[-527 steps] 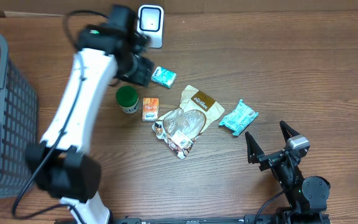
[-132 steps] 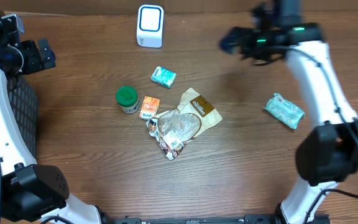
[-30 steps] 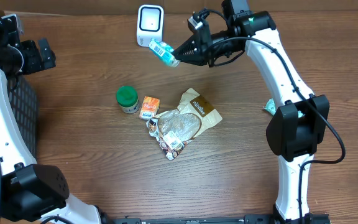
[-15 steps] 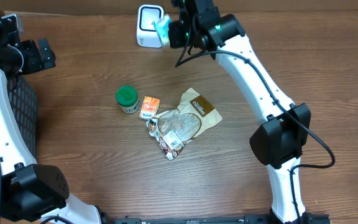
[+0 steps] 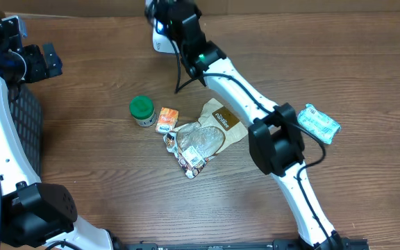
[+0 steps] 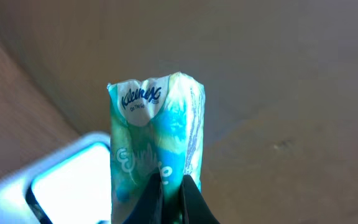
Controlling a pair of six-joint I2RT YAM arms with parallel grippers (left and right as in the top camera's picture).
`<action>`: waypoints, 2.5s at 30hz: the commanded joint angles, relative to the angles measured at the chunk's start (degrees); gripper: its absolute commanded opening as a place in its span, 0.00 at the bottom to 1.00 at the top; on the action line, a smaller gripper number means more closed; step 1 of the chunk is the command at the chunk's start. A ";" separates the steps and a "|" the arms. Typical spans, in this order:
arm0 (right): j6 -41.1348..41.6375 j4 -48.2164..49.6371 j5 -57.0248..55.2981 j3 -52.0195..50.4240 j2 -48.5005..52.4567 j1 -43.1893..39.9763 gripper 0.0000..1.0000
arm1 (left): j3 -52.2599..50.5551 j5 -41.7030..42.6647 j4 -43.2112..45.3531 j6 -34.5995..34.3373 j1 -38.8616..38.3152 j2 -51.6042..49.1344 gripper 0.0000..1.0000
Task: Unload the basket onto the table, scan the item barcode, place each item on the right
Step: 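Hold the tissue packet over the white scanner, then carry the tissue packet right and drop it beside the pouch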
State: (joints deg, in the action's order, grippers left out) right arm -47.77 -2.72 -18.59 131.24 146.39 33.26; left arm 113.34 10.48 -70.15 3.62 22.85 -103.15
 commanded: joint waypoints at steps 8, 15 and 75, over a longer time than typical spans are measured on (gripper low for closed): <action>-15.76 2.45 -1.97 0.72 5.16 0.48 0.04 | 0.26 0.00 0.09 1.55 -0.37 -0.37 1.00; -15.74 2.45 -2.45 0.72 5.16 0.48 0.04 | 0.26 0.00 0.09 1.55 -0.37 -0.37 1.00; 58.29 -49.03 30.75 -53.05 -38.16 -42.03 0.43 | 0.26 0.00 0.11 1.55 -0.37 -0.37 1.00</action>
State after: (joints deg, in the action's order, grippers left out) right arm 9.96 -52.12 8.82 78.19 109.03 -8.62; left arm 113.34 10.48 -70.22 3.62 22.85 -103.20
